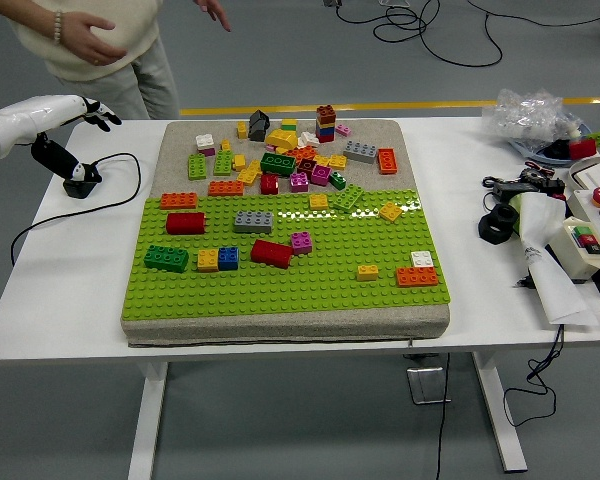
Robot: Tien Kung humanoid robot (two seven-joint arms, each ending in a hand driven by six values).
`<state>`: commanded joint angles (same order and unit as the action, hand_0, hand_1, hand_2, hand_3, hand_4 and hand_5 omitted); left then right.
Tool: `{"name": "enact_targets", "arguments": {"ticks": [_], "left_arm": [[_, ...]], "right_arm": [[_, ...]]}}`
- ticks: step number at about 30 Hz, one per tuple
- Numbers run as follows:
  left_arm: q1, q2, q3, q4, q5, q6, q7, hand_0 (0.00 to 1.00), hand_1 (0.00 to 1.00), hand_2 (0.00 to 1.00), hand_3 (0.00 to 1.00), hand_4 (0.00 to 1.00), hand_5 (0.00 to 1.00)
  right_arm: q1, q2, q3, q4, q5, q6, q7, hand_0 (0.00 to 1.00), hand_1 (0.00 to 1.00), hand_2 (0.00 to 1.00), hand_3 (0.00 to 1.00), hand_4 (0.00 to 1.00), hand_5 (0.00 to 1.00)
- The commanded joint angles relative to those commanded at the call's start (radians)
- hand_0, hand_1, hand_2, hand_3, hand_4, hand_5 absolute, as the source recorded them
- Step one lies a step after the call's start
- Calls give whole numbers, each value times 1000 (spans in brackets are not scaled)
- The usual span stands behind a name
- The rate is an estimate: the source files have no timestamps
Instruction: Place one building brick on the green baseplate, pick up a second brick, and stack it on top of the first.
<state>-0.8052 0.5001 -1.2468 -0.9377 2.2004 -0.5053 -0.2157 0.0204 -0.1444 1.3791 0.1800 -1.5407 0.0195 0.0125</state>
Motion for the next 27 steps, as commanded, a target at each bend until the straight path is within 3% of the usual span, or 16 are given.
{"name": "enact_targets", "arguments": {"ticks": [7,18,27], "left_arm": [[-11,-1,25,6,25,-46,0,894,809,765,821,896,76],[-14,-1,35,8,19,-42,-4,882,798,757,825,891,65],[-4,6,105,5,54,-123,-20,875,790,715,817,856,43]], "right_arm": [[1,-1,0,0,2,0,0,763,704,737,749,998,623],[4,-3,-1,0,2,0,0,764,704,737,749,998,622],[6,-2,2,0,5,0,0,763,704,737,749,998,622]]}}
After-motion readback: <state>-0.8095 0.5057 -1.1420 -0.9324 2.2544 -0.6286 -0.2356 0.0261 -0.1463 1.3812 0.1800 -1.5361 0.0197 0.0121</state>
